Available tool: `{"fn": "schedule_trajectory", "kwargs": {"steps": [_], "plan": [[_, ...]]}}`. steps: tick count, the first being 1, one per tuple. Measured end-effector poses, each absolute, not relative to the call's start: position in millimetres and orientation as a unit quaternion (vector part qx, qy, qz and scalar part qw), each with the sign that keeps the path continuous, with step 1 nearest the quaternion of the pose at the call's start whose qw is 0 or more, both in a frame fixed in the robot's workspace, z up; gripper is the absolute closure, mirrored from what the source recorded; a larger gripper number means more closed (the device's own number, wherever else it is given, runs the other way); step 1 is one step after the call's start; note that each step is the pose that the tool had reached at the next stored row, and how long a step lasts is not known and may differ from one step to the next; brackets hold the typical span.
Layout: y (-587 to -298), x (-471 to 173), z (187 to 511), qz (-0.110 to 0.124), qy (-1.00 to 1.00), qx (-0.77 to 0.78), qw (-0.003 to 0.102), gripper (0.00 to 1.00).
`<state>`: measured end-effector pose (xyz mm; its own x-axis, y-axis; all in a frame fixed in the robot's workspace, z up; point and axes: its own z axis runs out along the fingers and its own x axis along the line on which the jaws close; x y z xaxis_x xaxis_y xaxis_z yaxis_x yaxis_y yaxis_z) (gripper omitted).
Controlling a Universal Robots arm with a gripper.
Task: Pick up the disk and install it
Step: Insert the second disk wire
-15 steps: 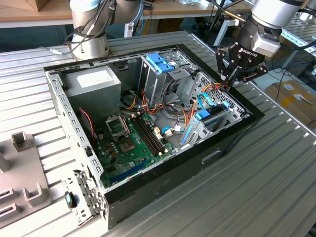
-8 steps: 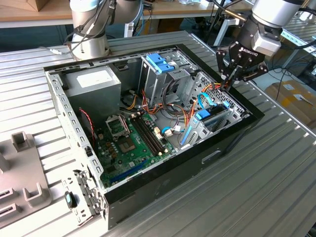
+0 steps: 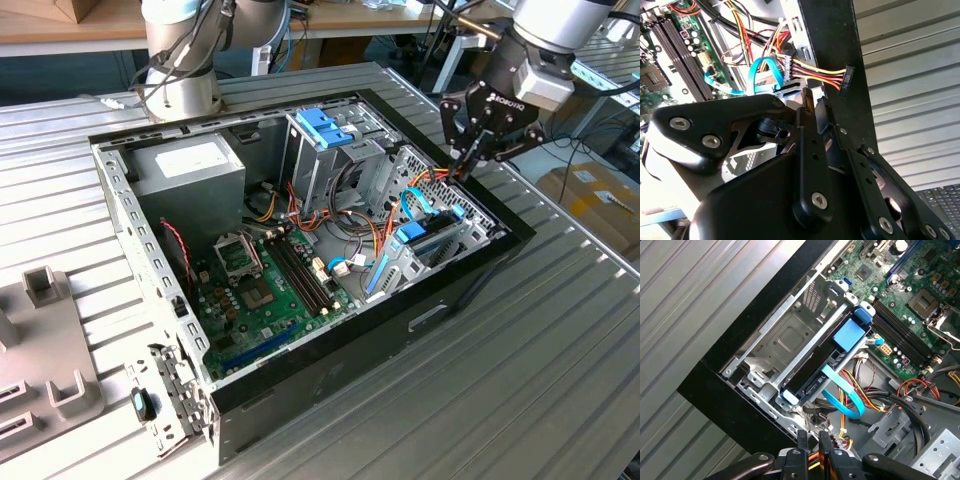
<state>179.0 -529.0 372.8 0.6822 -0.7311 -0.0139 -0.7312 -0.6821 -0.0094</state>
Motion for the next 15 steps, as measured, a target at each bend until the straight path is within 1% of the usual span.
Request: {"fn": "schedule_trajectory", "kwargs": {"steps": [5,15], "plan": [[-529.0,179.5,372.8,-0.017,0.379,-0.925,0.017,0.76],[-528.9,187.2,372.8,-0.027,0.355,-0.934,0.022,0.76]]}}
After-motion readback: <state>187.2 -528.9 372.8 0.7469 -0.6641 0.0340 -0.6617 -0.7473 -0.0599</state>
